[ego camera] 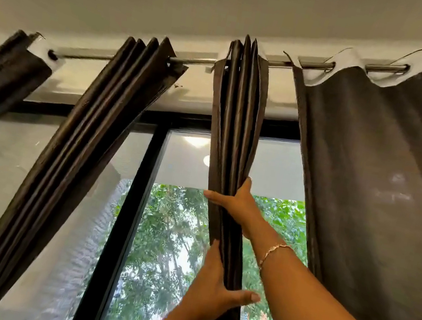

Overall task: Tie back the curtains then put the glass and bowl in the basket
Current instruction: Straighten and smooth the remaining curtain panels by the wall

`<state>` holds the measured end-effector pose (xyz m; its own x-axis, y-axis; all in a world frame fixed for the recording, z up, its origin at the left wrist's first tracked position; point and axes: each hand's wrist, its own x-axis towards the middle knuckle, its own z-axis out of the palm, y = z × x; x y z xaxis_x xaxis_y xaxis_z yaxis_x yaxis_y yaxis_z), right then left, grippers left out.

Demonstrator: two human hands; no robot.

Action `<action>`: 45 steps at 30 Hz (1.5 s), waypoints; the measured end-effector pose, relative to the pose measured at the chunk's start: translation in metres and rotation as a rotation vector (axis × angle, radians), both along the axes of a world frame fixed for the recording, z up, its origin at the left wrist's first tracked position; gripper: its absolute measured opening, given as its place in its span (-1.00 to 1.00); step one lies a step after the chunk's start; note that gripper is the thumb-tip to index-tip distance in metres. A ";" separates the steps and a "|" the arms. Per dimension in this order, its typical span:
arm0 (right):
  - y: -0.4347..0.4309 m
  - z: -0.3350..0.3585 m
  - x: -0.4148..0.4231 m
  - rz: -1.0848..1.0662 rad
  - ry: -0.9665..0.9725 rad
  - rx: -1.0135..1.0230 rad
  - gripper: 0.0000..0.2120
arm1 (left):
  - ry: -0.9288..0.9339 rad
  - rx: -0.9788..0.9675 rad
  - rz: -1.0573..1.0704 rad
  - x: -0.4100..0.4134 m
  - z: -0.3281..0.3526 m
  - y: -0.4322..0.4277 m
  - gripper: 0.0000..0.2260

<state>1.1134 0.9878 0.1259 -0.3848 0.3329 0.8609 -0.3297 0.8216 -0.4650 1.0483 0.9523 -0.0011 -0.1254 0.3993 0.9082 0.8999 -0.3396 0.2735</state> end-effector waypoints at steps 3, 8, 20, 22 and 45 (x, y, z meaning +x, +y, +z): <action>-0.015 -0.008 -0.009 -0.535 0.045 0.349 -0.15 | 0.004 0.091 0.113 0.011 -0.002 0.010 -0.45; -0.005 -0.016 0.008 -0.751 0.099 0.404 -0.41 | 0.097 0.112 0.186 0.030 0.000 0.007 -0.63; 0.007 -0.011 0.039 -0.965 0.172 0.305 -0.74 | 0.173 0.067 0.042 0.061 0.011 0.012 -0.56; 0.009 -0.005 0.050 -0.975 0.182 0.263 -0.76 | 0.196 0.069 0.023 0.068 0.017 0.015 -0.53; -0.022 -0.110 0.040 -0.745 -0.090 0.205 -0.21 | 0.033 0.177 -0.153 0.033 -0.063 -0.001 -0.34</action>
